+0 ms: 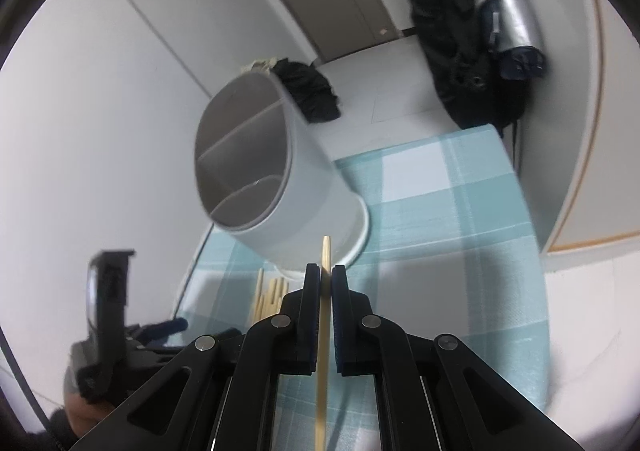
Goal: Organize utensils
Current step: 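Lift the chopstick upright with the right gripper toward the white holder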
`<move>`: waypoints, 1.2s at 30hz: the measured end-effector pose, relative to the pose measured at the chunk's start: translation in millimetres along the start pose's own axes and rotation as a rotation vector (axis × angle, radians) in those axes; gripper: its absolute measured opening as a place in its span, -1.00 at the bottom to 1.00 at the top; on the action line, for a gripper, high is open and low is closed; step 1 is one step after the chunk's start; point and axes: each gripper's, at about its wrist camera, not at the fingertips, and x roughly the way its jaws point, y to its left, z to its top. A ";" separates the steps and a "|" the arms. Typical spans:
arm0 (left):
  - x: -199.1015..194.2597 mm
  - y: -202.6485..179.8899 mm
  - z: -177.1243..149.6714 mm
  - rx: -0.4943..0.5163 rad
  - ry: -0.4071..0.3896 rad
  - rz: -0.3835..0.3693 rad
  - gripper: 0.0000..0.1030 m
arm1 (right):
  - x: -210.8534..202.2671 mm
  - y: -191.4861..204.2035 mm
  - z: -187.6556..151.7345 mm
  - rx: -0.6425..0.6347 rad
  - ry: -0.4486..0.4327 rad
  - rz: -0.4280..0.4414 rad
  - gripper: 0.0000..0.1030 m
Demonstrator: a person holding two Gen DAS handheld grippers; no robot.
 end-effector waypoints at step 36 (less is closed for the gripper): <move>20.1 -9.5 37.8 -0.032 -0.035 -0.009 -0.75 | -44.9 -9.6 12.1 0.020 -0.126 -0.004 -0.90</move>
